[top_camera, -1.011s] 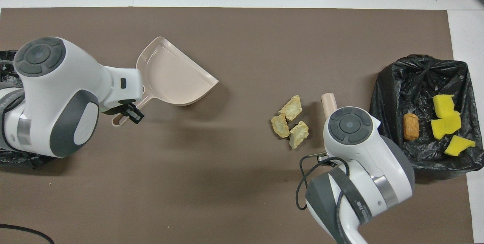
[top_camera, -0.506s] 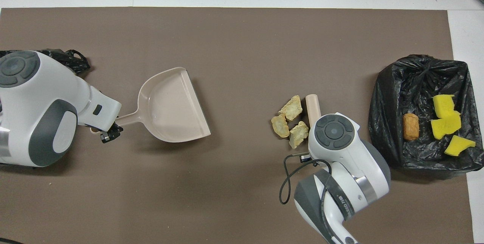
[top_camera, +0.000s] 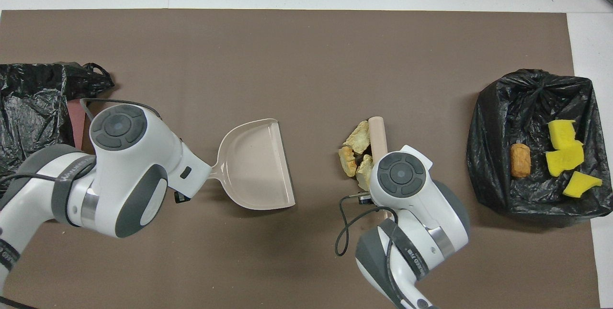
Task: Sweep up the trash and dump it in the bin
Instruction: 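Sweep the beige chunks into the dustpan with the right gripper's brush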
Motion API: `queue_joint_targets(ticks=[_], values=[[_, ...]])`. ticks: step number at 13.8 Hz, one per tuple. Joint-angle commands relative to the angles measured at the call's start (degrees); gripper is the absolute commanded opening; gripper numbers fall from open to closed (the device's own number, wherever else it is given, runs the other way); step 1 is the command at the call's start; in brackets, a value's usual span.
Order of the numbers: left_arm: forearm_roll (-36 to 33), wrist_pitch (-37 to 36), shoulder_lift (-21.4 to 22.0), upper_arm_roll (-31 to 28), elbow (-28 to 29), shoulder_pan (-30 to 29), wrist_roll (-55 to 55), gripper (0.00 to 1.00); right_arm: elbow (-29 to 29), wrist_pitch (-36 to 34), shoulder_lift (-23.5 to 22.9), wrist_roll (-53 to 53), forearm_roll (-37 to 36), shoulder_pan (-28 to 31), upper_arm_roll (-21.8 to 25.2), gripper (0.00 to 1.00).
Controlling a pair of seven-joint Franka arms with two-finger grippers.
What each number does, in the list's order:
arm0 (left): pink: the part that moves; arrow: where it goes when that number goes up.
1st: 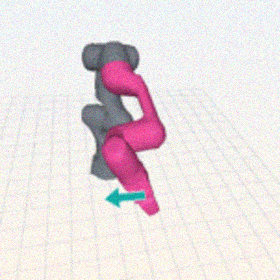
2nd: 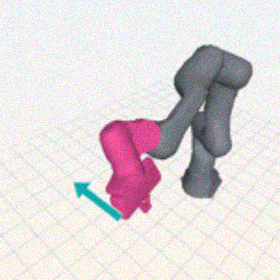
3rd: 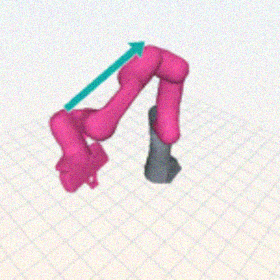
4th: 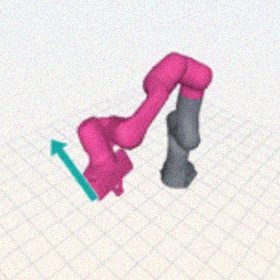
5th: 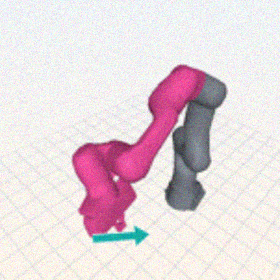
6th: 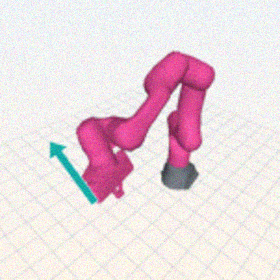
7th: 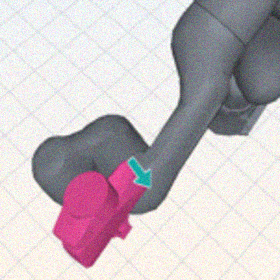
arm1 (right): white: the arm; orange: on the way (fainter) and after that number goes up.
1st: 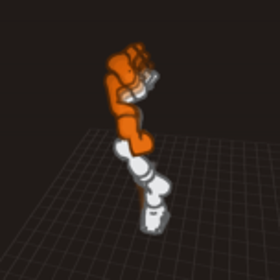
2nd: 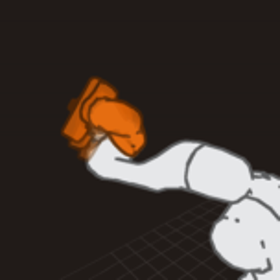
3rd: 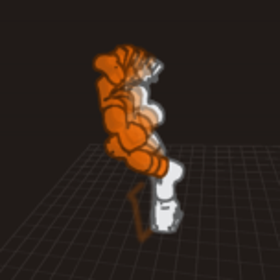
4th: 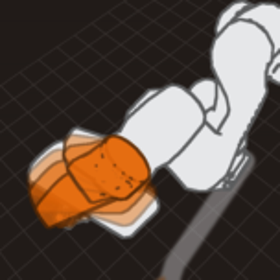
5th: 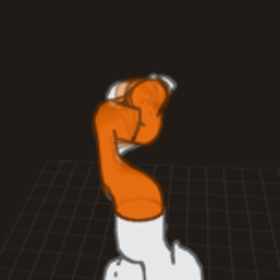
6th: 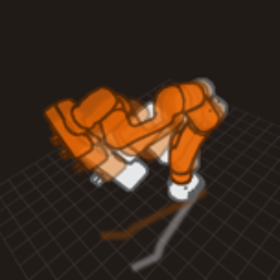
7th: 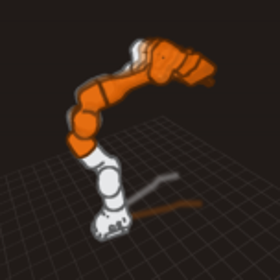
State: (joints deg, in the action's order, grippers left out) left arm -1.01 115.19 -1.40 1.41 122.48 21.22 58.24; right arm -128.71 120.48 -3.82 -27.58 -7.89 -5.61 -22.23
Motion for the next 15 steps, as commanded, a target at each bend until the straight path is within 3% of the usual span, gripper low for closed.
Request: queue_joint_targets(ticks=[1, 5, 9, 13, 15], values=[[-3.8, 3.3, -0.6, -0.7, 1.6, 5.4, -3.6, 0.0, 1.7, 0.6, -1.5, 0.2, 4.4, -2.8, -0.3, 0.0], [-3.7, 9.2, -0.7, -0.5, 4.7, 8.4, -10.3, 0.0, 5.1, 0.5, -3.9, 2.9, 11.6, -6.2, -0.3, 0.0], [-3.7, 13.4, -0.3, -0.4, 7.2, 8.7, -12.2, 0.0, 9.0, 0.9, -4.8, 7.7, 27.8, -10.0, -0.3, 0.0], [-3.0, 14.3, -0.4, -0.4, 6.5, 8.4, -11.1, 0.0, 11.5, -5.8, -1.5, 7.0, 28.1, -9.5, 0.5, 0.0], [-2.6, 14.3, -1.0, -0.4, 6.3, 6.9, -9.5, 0.0, 11.0, -10.2, 2.6, 3.8, 24.1, -7.8, 0.5, 0.0]])
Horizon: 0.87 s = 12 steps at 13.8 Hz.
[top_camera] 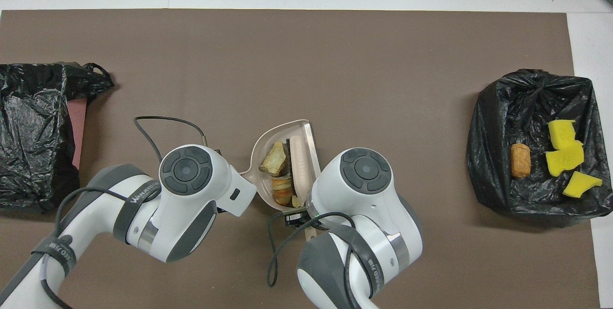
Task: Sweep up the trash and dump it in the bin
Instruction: 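Sweep the beige chunks into the dustpan with the right gripper's brush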
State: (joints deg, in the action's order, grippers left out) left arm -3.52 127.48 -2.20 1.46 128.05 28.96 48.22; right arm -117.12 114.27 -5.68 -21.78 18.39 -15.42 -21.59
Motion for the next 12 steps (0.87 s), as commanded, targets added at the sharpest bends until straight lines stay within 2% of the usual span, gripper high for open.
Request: queue_joint_targets(ticks=[1, 4, 7, 9, 12], values=[[1.2, 2.0, -0.3, -0.5, 0.6, -1.4, 2.3, 0.0, -0.6, -6.9, 6.3, -3.9, -4.1, 2.2, -0.1, 0.0], [3.4, 1.5, 0.1, -0.5, 0.4, -5.1, 7.9, 0.0, -1.6, -13.1, 10.0, -9.0, -6.9, 2.1, -0.3, 0.0], [5.0, -1.5, 0.6, -0.5, -1.7, -8.6, 13.4, 0.0, -7.5, -12.3, 14.2, -9.0, -6.6, 1.5, -0.6, 0.0], [5.5, -5.2, 0.8, -0.5, -4.6, -11.5, 16.2, 0.0, -7.8, -11.6, 13.3, -10.6, -5.9, -0.1, -0.9, 0.0], [7.7, -9.5, 1.0, -0.6, -8.9, -15.1, 19.9, 0.0, -9.2, -3.7, 9.7, -18.5, -5.5, -6.4, -0.9, 0.0]])
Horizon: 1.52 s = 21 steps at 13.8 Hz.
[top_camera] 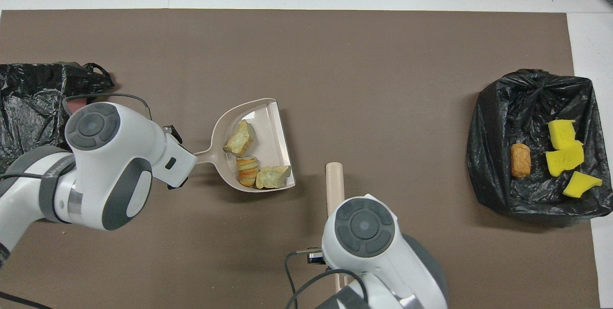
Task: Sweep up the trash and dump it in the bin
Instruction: 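Carry the dustpan with the left gripper and tip it into the bag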
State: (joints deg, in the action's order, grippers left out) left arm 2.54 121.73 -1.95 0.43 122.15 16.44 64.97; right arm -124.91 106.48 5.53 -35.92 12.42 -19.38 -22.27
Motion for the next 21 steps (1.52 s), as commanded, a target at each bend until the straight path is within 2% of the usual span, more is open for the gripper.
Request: queue_joint_targets(ticks=[1, 5, 7, 8, 9, 11, 12, 13, 15, 18, 21], values=[[1.8, -6.7, 0.7, 0.4, -5.3, -3.5, 4.4, 0.0, -1.7, 5.8, -2.7, -5.3, 0.5, -3.7, -0.2, 0.0], [4.7, -14.2, 0.6, 0.1, -12.4, -8.3, 10.8, 0.0, -4.3, 10.2, -4.1, -6.0, 0.5, -6.3, -0.2, 0.0], [4.7, -15.4, 1.0, 0.0, -13.1, -12.0, 15.5, 0.0, -5.9, 12.3, -4.2, -5.8, 0.5, -7.1, -0.2, 0.0], [4.7, -15.7, 2.1, -0.1, -13.1, -13.9, 17.7, 0.0, -6.4, 13.7, -4.5, -6.0, 0.5, -7.6, -0.2, 0.05], [4.8, -16.3, 2.3, -0.3, -13.3, -16.2, 20.1, 0.0, -6.6, 15.8, -6.1, -6.4, 0.5, -8.6, -0.1, 0.14], [5.2, -17.5, 2.2, -0.3, -14.8, -19.2, 24.0, 0.0, -6.6, 16.4, -6.6, -6.5, 0.5, -8.6, -0.1, 0.36], [5.7, -17.3, 2.0, -0.3, -15.1, -20.8, 25.8, 0.0, -6.6, 16.9, -7.2, -6.4, 0.4, -8.6, -0.1, 0.64], [5.7, -17.0, 1.9, -0.3, -15.1, -22.4, 28.5, 0.0, -6.5, 17.2, -7.6, -5.9, 0.3, -8.7, -0.1, 1.0], [5.2, -16.8, 1.8, -0.3, -15.5, -27.4, 35.5, 0.0, -5.4, 17.2, -8.2, -6.0, -0.9, -8.7, 0.0, 1.0], [1.6, -17.8, 1.3, -0.5, -17.7, -33.7, 40.6, 0.0, 0.6, 17.3, -12.5, -6.1, -6.1, -6.1, 0.5, 1.0], [-2.6, -19.2, -0.4, -0.6, -21.4, -39.1, 44.0, 0.0, 4.4, 16.3, -10.0, -5.6, -8.3, 0.2, 0.5, 1.0]])
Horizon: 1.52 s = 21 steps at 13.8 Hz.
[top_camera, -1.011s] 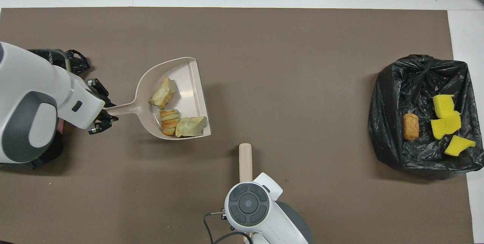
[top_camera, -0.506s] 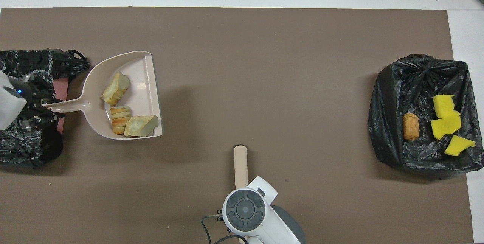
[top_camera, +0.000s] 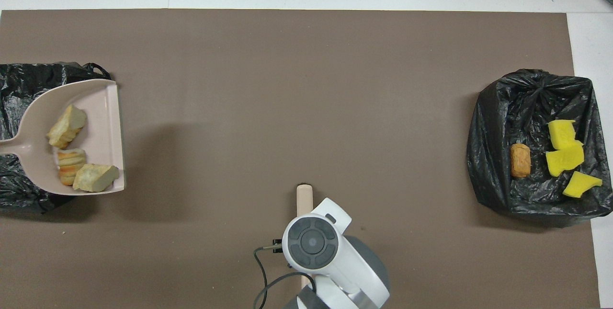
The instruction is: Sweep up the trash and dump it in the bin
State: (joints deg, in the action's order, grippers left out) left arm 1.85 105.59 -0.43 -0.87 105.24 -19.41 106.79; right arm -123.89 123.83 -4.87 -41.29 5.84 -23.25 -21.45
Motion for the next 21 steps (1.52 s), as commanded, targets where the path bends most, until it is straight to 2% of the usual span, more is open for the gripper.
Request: queue_joint_targets(ticks=[1, 4, 6, 8, 10, 12, 14, 16, 19, 21], values=[[-3.6, -4.0, -3.3, 0.7, -7.3, -4.2, 3.3, 0.0, 3.9, -1.0, 1.1, 0.4, -1.9, 6.2, -0.4, 1.0], [-9.7, -7.4, -9.5, 0.7, -17.6, -5.6, 3.9, 0.0, 6.8, -1.4, 2.1, 3.2, -2.7, 11.0, -0.4, 1.0], [-12.8, -6.1, -11.3, 0.6, -20.4, -6.2, 3.9, 0.0, 9.3, -3.5, 2.2, 3.1, -3.4, 11.5, -0.3, 1.0], [-18.1, -2.2, -12.7, 0.7, -22.0, -6.0, 3.6, 0.0, 11.0, -5.6, 2.8, 3.1, -7.3, 12.1, -0.3, 1.0], [-22.9, 2.5, -12.7, 0.7, -21.3, -5.4, 2.5, 0.0, 12.2, -5.8, 3.8, 3.5, -9.3, 13.8, -0.3, 1.0], [-26.5, 5.0, -12.0, 0.7, -18.2, -5.0, -5.1, 0.0, 14.0, -7.0, 4.6, 5.9, -9.5, 16.5, -0.3, 1.0], [-34.0, 5.5, -11.8, 1.0, -15.7, -2.4, -9.7, 0.0, 16.1, -9.6, 5.3, 9.9, -9.5, 18.2, -0.3, 1.0], [-38.0, 5.9, -11.4, 1.0, -14.2, -1.8, -9.8, 0.0, 17.8, -11.7, 5.5, 11.4, -9.5, 19.0, -0.3, 1.0], [-48.2, 4.8, -11.0, 1.0, -14.1, 1.0, -9.7, 0.0, 21.1, -16.6, 6.3, 13.9, -9.4, 20.7, 1.3, 1.0], [-53.3, 4.7, -10.9, 1.0, -14.1, 1.3, -9.6, 0.0, 22.2, -18.5, 8.4, 17.4, -9.4, 21.6, 3.8, 1.0]])
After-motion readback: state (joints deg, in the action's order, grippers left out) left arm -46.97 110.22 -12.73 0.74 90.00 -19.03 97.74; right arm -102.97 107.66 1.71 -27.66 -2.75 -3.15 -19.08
